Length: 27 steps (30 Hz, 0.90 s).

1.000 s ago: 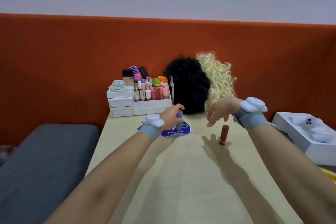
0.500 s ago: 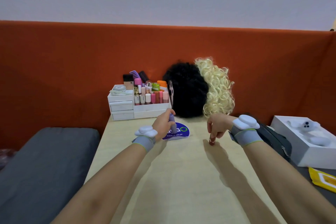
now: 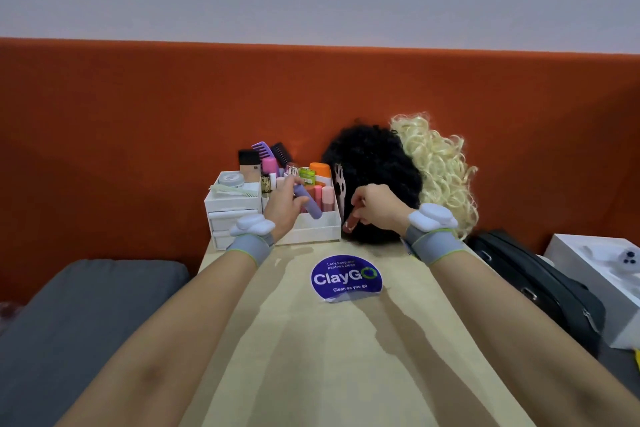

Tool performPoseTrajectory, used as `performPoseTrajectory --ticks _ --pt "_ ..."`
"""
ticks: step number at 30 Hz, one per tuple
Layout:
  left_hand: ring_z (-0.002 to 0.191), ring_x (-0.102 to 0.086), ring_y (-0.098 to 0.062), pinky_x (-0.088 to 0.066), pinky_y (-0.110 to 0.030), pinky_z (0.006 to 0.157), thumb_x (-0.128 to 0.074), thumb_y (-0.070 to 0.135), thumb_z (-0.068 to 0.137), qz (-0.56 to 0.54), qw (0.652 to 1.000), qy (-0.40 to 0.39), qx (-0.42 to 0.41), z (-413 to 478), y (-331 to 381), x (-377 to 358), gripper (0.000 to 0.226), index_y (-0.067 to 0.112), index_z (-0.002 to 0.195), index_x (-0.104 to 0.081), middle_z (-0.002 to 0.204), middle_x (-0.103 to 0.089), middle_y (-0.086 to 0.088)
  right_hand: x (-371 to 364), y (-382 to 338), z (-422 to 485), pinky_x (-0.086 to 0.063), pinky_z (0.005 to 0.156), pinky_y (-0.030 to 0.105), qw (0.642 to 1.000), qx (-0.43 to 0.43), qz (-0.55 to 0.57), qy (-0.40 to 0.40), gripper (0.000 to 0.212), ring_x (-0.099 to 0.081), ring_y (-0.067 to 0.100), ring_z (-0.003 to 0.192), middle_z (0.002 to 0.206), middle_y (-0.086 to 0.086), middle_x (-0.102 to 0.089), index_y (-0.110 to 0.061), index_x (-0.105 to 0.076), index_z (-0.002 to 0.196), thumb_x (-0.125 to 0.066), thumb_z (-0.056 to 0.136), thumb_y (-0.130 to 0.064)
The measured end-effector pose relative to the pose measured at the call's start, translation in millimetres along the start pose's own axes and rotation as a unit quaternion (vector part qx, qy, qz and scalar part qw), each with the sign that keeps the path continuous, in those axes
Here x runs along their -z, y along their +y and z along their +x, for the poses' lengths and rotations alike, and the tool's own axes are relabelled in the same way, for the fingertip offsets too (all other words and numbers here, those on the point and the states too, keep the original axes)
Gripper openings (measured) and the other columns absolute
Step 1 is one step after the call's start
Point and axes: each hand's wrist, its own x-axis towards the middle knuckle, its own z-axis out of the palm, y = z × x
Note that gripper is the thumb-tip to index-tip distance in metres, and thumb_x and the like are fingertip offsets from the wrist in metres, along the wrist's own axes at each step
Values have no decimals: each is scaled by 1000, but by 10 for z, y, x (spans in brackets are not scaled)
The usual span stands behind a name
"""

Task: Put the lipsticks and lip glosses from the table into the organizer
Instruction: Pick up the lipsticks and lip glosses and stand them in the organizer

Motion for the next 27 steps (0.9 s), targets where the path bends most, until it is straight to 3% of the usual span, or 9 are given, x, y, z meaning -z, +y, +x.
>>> performPoseTrajectory --ticks 5,9,17,27 --pt "110 -53 -34 -36 -31 89 -60 4 83 46 998 29 -38 410 -80 -5 33 -1 115 -55 119 -56 -21 -112 -164 442 -53 85 44 997 24 -31 66 21 -62 39 97 108 24 -64 2 -60 104 -48 87 0" --pt "114 -51 -33 -39 -38 95 -59 8 84 109 992 -3 -68 571 -168 -92 34 2 117 -54 122 -55 -18 -304 -220 654 -49 85 41 994 35 -66 79 22 -59 41 101 114 24 -55 5 -58 107 -44 89 3" --pt "124 -41 -28 -31 -40 98 -51 31 90 348 928 -3 -129 717 -372 -369 37 19 125 -51 130 -55 -6 -610 -185 885 -47 89 42 993 16 -100 64 26 -57 41 110 121 24 -52 5 -51 115 -41 91 2" --pt "114 -49 -34 -33 -49 94 -66 23 76 366 915 -3 -170 719 -472 -483 34 16 109 -69 118 -62 -10 -813 -102 1037 -51 83 43 995 -15 -74 62 28 -61 40 104 115 24 -60 1 -44 120 -43 93 -4"
